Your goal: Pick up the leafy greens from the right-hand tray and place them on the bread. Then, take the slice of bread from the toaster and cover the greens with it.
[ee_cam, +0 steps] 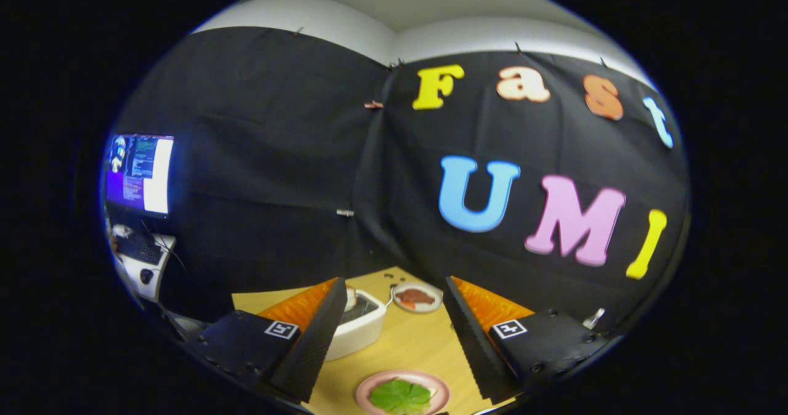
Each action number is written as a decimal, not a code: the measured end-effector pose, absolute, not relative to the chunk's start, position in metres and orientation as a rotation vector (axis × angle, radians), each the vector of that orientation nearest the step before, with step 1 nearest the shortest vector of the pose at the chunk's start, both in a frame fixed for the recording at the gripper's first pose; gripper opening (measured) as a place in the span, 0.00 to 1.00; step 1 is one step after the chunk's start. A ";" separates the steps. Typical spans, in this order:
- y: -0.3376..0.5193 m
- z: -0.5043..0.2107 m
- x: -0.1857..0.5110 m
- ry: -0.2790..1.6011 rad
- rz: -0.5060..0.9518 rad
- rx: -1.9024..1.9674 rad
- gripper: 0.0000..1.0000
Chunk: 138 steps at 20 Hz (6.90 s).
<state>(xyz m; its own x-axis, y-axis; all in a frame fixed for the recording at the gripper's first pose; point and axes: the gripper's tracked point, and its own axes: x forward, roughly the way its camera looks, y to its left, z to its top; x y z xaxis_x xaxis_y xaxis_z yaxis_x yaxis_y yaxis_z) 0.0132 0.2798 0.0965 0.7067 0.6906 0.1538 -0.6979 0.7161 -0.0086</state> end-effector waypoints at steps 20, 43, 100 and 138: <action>0.491 0.004 0.068 0.482 0.857 0.444 0.97; 0.515 -0.062 0.112 0.697 0.668 0.550 0.10; 0.232 -0.323 0.068 0.793 0.347 0.202 0.91; 0.094 0.004 -0.037 0.116 0.179 0.044 0.98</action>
